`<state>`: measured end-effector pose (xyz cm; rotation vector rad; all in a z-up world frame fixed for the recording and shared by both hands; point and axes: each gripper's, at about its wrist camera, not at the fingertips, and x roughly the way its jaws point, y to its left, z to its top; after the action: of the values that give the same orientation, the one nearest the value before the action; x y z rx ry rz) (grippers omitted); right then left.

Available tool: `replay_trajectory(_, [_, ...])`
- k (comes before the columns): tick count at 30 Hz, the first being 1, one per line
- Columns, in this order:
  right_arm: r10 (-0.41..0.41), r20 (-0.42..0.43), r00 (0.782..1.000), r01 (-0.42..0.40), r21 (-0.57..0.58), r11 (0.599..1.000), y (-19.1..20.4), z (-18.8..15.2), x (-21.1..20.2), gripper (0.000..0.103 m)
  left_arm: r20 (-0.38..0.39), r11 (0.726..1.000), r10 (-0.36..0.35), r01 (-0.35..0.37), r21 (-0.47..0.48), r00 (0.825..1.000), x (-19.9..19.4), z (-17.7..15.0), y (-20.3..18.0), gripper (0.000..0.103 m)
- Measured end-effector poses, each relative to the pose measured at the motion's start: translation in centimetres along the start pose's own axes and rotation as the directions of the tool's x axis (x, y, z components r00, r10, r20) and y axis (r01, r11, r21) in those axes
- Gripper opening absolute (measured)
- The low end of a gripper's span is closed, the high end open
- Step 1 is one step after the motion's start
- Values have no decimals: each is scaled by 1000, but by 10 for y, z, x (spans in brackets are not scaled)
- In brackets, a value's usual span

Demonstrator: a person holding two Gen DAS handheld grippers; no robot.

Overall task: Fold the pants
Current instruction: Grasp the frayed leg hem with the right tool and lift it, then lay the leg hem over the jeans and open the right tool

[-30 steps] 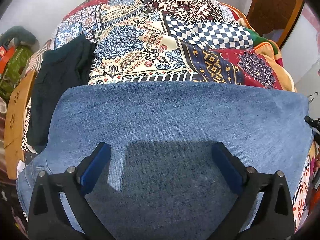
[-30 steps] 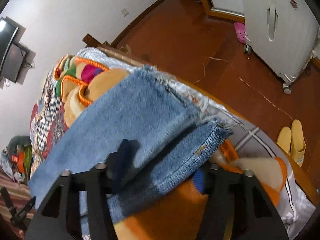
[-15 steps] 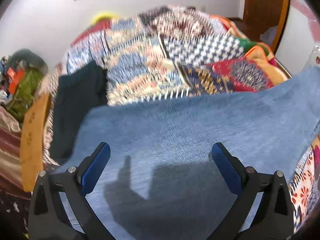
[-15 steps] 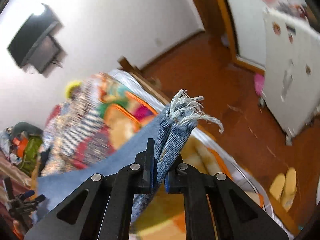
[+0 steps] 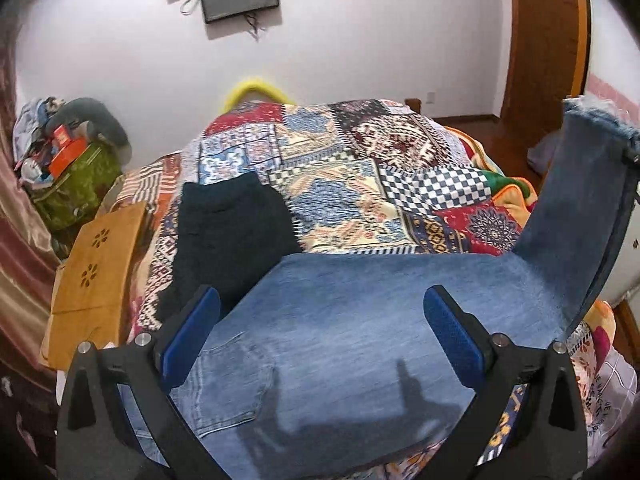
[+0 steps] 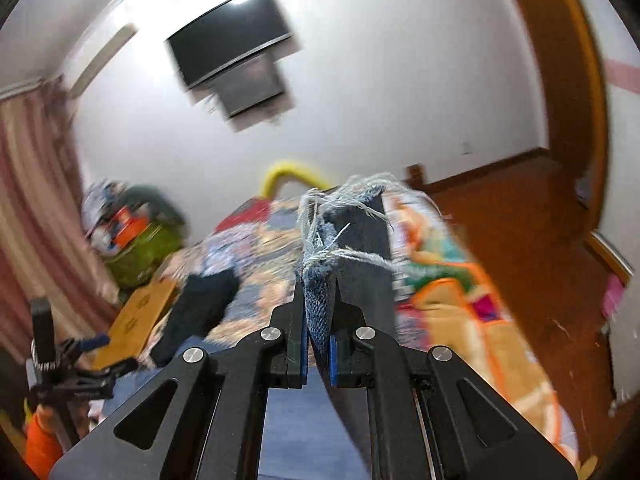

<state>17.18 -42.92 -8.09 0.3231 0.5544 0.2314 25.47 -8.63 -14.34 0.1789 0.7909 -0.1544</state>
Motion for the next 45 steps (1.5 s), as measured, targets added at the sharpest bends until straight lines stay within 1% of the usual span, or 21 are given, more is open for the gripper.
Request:
replay_trajectory(4, [78,-84,993,-82,-44,996,37,-19,36,6,-12,1000,7,-7,-25,1000,-2,-16,19,103])
replay_trajectory(7, [131,-172,976,-144,-62,988,62,-40,64,6,-40,999,12,-13,-43,999,4,-28,30,103])
replay_trajectory(9, [155,-237,959,-177,-75,981,77,-55,83,6,-60,998,17,-21,-60,998,8,-37,38,103])
replay_trajectory(11, [175,-308,935,-207,-74,975,90,-71,102,7,-80,997,15,-21,-80,997,12,-45,45,103])
replay_trajectory(12, [183,-359,915,-222,-70,973,95,-82,117,7,-90,996,10,-18,-93,996,13,-48,49,103])
replay_trajectory(13, [185,-390,902,-227,-65,972,97,-88,124,7,-98,994,4,-14,-104,995,15,-51,53,103])
replay_trajectory(18, [175,-561,809,-255,-66,965,107,-123,159,11,-134,992,-6,-11,-128,991,23,-63,60,103])
replay_trajectory(19, [162,-573,803,-252,-81,964,112,-128,160,14,-140,992,-6,-12,-125,990,24,-64,59,103])
replay_trajectory(21, [143,-575,805,-248,-107,963,114,-133,158,22,-148,993,-4,-14,-119,989,26,-63,58,103])
replay_trajectory(22, [144,-578,804,-252,-111,961,116,-132,155,38,-149,993,-3,-15,-115,989,26,-61,57,103])
replay_trajectory(23, [142,-587,797,-256,-115,960,117,-131,152,58,-148,994,-1,-15,-110,989,26,-59,55,103])
replay_trajectory(24, [135,-593,794,-255,-124,959,119,-130,146,65,-144,994,3,-18,-104,990,26,-56,53,103])
replay_trajectory(26, [131,-576,807,-265,-156,951,122,-124,137,68,-127,996,10,-21,-87,992,25,-47,47,103])
replay_trajectory(28, [118,-531,839,-264,-207,942,118,-112,121,69,-113,998,6,-13,-68,994,26,-37,38,103])
replay_trajectory(31, [45,-446,894,-183,-272,945,97,-90,101,71,-105,999,-11,6,-49,994,31,-22,25,103])
replay_trajectory(35, [-11,-396,918,-95,-249,964,58,-72,94,72,-122,999,-52,50,-17,991,52,-4,-4,103])
replay_trajectory(38, [-42,-409,912,-47,-206,978,35,-71,101,72,-163,999,-47,51,19,985,77,1,-25,103])
replay_trajectory(40, [-58,-435,899,-26,-184,982,22,-79,113,72,-215,997,-35,48,57,976,101,-1,-42,103])
replay_trajectory(42, [-65,-470,880,-17,-169,985,13,-90,123,72,-264,995,-12,37,90,965,120,-9,-53,103])
replay_trajectory(44, [-72,-518,852,-10,-154,988,3,-104,136,72,-309,991,20,21,131,951,136,-20,-62,103])
replay_trajectory(45, [-74,-548,833,-5,-141,990,-2,-115,144,72,-302,990,22,20,136,953,138,-25,-63,103])
